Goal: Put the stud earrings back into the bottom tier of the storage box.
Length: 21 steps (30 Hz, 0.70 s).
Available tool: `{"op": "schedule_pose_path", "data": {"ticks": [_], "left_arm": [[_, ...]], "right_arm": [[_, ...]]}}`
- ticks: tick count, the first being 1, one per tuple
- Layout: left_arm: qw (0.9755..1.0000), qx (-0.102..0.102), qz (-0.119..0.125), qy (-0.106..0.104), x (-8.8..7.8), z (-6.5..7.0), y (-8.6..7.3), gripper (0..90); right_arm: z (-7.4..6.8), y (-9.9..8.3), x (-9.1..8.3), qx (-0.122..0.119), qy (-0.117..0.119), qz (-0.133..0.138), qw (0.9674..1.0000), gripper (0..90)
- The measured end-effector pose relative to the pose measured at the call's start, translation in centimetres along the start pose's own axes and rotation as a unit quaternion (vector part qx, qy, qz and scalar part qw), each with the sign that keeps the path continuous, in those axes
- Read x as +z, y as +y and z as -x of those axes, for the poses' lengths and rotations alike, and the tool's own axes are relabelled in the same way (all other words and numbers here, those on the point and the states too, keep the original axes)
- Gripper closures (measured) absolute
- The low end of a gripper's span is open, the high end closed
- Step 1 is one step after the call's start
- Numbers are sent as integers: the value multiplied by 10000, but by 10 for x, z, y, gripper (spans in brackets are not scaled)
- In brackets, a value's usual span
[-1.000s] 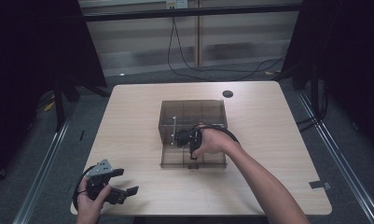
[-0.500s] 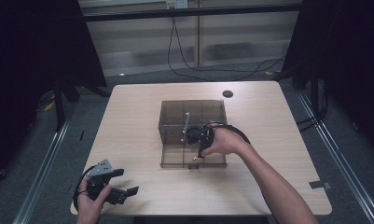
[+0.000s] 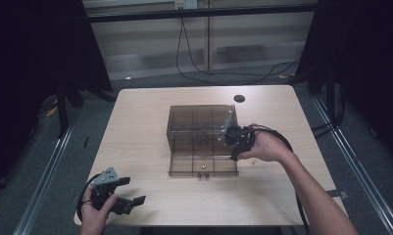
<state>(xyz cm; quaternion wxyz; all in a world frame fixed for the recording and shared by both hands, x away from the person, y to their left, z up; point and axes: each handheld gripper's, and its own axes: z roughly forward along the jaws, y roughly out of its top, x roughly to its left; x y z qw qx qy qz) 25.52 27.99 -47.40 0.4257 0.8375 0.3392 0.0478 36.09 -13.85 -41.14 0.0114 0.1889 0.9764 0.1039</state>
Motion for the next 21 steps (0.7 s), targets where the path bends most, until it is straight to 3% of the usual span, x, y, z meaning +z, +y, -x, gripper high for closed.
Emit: {"op": "schedule_pose_path", "data": {"ticks": [1,4,5,7,11,21], "left_arm": [[10000,2,-2,0,1,0,0,32],[10000,5,15,9,0,1,0,32],[10000,-5,23,5,0,1,0,32],[10000,4,-1,-4,0,0,0,32],[10000,0,-24,-26,1,0,0,32],[10000,-35,7,0,1,0,0,32]], "right_arm": [[2,-7,0,128,-26,-24,9999,785],[7,-20,1,153,-63,-118,9998,785],[8,-29,2,304,-102,-212,9993,785],[10,-32,2,293,-115,-183,9993,785],[21,-51,4,540,-172,-326,9979,785],[33,-67,19,759,-172,-549,9955,781]]}}
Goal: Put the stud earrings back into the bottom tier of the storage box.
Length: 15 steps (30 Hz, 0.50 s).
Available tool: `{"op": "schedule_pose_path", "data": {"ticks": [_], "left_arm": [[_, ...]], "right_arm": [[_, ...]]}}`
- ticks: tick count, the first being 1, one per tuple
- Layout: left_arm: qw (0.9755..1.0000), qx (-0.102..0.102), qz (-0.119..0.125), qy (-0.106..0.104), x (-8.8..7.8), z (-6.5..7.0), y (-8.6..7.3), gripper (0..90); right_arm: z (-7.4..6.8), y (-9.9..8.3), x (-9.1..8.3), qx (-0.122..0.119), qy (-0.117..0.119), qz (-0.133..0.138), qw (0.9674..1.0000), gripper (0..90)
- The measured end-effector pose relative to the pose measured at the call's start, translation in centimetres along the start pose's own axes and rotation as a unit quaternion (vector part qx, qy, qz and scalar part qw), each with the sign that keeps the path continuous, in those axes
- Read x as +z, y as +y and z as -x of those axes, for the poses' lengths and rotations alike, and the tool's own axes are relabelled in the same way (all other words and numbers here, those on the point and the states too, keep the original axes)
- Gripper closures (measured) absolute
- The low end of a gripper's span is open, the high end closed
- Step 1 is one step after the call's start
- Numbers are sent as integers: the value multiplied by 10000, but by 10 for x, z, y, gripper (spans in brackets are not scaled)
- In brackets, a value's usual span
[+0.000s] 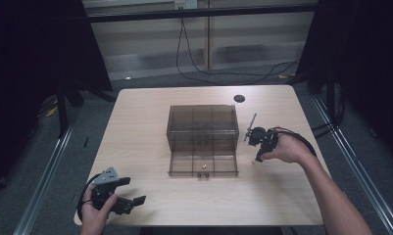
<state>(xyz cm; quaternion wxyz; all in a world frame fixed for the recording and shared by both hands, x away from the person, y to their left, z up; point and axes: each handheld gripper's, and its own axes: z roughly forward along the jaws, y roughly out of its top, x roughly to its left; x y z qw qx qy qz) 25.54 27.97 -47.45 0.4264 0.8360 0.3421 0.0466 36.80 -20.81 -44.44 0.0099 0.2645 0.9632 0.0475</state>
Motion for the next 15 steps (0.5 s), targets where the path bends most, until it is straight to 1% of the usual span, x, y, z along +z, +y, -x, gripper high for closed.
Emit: {"op": "schedule_pose_path", "data": {"ticks": [1,2,3,6,9,10,15], "left_arm": [[10000,17,-3,5,0,0,0,32],[10000,19,-7,-5,0,-1,0,32],[10000,9,-6,-7,0,-1,0,31],[10000,18,-6,-7,0,0,0,32],[10000,22,-8,-6,-1,-1,0,31],[10000,20,-8,-4,-1,-1,0,32],[10000,22,-9,3,-1,0,0,32]], "right_arm": [[1,0,2,16,34,-10,10000,781],[2,1,3,-16,11,-34,10000,781],[2,1,5,16,9,-59,10000,782],[4,2,9,44,74,-51,9999,786],[4,3,11,90,75,-48,9999,790],[5,4,13,25,68,-62,10000,795],[5,6,16,55,82,-104,9999,810]]}}
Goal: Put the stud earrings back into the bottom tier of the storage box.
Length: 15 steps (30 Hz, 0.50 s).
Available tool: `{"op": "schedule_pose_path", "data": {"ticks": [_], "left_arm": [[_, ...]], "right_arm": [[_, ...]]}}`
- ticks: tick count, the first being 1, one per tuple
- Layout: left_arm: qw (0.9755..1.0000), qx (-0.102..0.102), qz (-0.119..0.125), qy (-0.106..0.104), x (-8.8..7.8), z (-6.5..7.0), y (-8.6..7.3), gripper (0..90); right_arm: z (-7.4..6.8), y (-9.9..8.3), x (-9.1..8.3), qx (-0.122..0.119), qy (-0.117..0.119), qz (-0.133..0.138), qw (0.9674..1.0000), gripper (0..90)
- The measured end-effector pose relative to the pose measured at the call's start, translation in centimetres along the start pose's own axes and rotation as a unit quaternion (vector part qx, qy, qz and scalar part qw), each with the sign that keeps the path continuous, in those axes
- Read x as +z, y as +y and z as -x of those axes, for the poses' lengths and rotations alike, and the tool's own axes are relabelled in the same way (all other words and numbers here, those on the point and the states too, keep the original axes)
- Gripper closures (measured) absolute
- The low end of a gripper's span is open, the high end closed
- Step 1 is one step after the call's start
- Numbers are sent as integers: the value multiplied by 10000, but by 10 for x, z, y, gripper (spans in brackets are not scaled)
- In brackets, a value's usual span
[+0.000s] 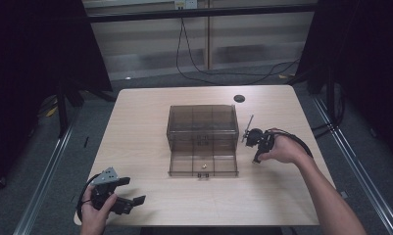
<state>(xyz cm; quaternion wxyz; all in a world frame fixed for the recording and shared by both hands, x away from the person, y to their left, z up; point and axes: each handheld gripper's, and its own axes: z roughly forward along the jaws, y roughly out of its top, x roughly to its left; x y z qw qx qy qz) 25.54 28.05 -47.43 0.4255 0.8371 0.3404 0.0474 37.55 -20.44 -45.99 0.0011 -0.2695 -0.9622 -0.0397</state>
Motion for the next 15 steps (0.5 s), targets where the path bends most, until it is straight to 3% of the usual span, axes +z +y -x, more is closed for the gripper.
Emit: {"op": "schedule_pose_path", "data": {"ticks": [15], "left_arm": [[10000,0,4,0,0,0,0,32]], "right_arm": [[1,4,6,-33,62,-55,10000,841]]}}
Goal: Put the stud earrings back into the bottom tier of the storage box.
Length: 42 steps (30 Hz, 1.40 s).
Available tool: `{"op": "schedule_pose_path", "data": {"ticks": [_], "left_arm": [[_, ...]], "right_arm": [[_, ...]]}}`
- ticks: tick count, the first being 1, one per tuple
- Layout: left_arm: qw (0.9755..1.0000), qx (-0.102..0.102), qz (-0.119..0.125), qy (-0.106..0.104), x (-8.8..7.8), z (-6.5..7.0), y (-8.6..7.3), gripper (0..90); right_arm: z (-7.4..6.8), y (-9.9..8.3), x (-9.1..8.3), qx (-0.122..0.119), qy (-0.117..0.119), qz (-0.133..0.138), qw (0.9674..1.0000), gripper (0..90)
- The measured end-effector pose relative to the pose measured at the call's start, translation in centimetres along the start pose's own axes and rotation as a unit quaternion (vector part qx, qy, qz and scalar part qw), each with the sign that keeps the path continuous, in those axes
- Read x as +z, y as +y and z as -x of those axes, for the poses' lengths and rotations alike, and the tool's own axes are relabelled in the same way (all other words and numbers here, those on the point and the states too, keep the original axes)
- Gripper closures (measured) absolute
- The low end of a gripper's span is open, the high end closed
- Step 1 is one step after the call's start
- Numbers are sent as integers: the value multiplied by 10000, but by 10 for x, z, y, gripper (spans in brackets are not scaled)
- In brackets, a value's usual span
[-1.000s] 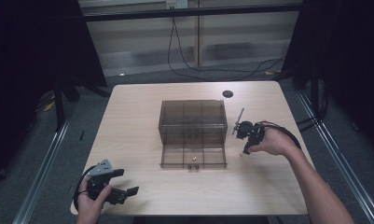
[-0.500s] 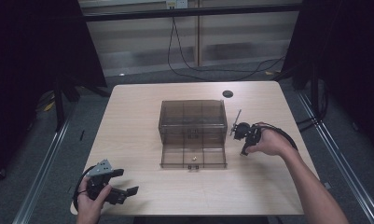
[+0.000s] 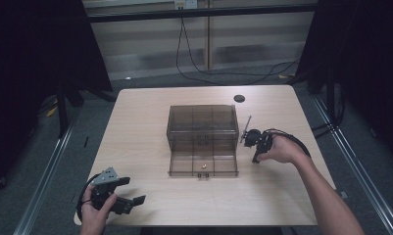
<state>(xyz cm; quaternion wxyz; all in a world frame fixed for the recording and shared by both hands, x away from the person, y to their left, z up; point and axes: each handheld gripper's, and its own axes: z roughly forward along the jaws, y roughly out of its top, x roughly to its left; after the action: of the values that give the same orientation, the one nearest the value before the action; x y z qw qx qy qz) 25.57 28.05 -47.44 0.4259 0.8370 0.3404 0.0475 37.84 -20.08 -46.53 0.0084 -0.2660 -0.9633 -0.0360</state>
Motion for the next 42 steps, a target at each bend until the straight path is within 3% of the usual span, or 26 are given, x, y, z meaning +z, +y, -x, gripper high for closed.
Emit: {"op": "schedule_pose_path", "data": {"ticks": [19,25,28,42], "left_arm": [[10000,-70,55,0,-1,0,0,32],[10000,-61,47,11,-2,0,-1,32],[9999,-88,55,31,-1,0,-1,32],[10000,-77,44,31,-1,0,-1,34]], "right_arm": [[-4,-5,-7,26,14,117,9999,848],[-6,-5,-11,-87,53,155,9998,849],[-8,-6,-13,-6,71,142,9999,849],[-15,-4,-28,-183,68,253,9995,848]]}}
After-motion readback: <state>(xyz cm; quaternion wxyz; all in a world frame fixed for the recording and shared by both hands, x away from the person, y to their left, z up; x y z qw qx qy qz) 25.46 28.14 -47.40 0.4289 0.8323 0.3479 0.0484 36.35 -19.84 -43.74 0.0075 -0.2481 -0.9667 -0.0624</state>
